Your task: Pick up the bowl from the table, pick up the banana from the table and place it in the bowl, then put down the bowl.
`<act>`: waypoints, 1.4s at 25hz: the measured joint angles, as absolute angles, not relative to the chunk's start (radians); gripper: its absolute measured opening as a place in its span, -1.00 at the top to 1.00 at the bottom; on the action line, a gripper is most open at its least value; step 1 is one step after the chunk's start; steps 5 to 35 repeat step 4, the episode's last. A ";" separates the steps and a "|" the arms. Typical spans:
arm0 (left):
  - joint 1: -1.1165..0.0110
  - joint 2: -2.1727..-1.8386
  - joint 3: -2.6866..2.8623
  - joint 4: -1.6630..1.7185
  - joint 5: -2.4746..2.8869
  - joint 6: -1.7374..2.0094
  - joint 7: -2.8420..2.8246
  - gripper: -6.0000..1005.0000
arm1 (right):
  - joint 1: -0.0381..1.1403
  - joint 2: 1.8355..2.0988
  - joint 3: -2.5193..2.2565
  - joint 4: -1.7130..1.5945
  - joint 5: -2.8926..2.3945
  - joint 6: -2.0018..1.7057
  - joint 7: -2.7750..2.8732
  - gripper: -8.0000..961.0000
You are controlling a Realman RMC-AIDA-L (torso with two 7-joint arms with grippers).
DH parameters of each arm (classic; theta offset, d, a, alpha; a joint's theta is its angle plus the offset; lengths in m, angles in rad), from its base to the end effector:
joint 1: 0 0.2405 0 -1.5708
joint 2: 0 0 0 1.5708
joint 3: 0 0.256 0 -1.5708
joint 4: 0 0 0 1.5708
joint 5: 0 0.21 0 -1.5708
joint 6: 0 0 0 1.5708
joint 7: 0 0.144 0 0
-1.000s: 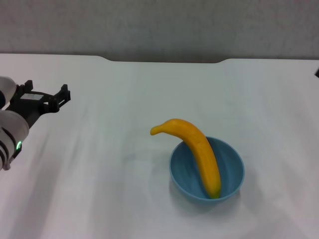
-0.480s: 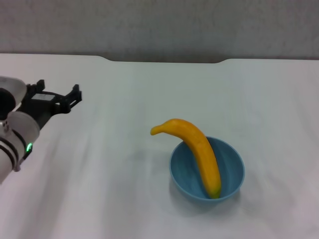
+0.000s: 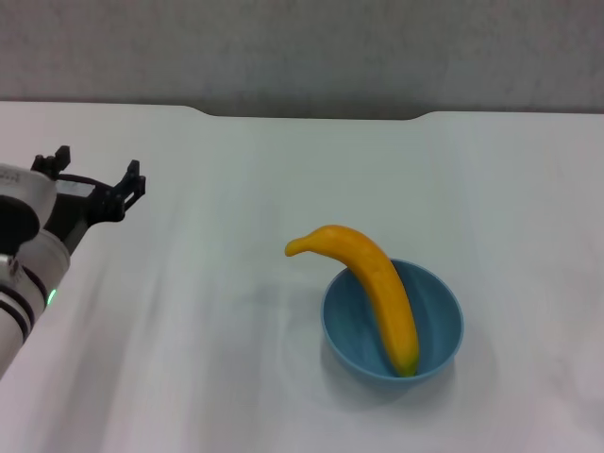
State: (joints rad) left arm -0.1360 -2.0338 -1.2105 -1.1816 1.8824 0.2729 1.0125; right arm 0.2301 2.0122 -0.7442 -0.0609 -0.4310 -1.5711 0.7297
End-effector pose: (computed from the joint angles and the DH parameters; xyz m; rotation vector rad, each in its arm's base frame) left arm -0.2555 0.3571 -0.0003 -1.6907 -0.5912 -0.3530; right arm 0.3975 0.2383 0.1035 -1.0944 0.6346 1.1045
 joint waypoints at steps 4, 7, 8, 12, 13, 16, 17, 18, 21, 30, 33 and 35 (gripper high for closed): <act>-0.126 -2.034 -1.179 -1.174 1.882 0.339 1.046 -0.77 | 0.231 2.005 -0.757 -0.084 -0.475 -1.385 0.795 -0.89; -0.126 -2.034 -1.179 -1.174 1.882 0.339 1.046 -0.77 | 0.231 2.005 -0.757 -0.084 -0.475 -1.385 0.795 -0.89; -0.126 -2.034 -1.179 -1.174 1.882 0.339 1.046 -0.77 | 0.231 2.005 -0.757 -0.084 -0.475 -1.385 0.795 -0.89; -0.126 -2.034 -1.179 -1.174 1.882 0.339 1.046 -0.77 | 0.231 2.005 -0.757 -0.084 -0.475 -1.385 0.795 -0.89; -0.126 -2.034 -1.179 -1.174 1.882 0.339 1.046 -0.77 | 0.231 2.005 -0.757 -0.084 -0.475 -1.385 0.795 -0.89; -0.126 -2.034 -1.179 -1.174 1.882 0.339 1.046 -0.77 | 0.231 2.005 -0.757 -0.084 -0.475 -1.385 0.795 -0.89; -0.126 -2.034 -1.179 -1.174 1.882 0.339 1.046 -0.77 | 0.231 2.005 -0.757 -0.084 -0.475 -1.385 0.795 -0.89; -0.126 -2.034 -1.179 -1.174 1.882 0.339 1.046 -0.77 | 0.231 2.005 -0.757 -0.084 -0.475 -1.385 0.795 -0.89; -0.126 -2.034 -1.179 -1.174 1.882 0.339 1.046 -0.77 | 0.231 2.005 -0.757 -0.084 -0.475 -1.385 0.795 -0.89; -0.126 -2.034 -1.179 -1.174 1.882 0.339 1.046 -0.77 | 0.231 2.005 -0.757 -0.084 -0.475 -1.385 0.795 -0.89; -0.126 -2.034 -1.179 -1.174 1.882 0.339 1.046 -0.77 | 0.231 2.005 -0.757 -0.084 -0.475 -1.385 0.795 -0.89; -0.126 -2.034 -1.179 -1.174 1.882 0.339 1.046 -0.77 | 0.231 2.005 -0.757 -0.084 -0.475 -1.385 0.795 -0.89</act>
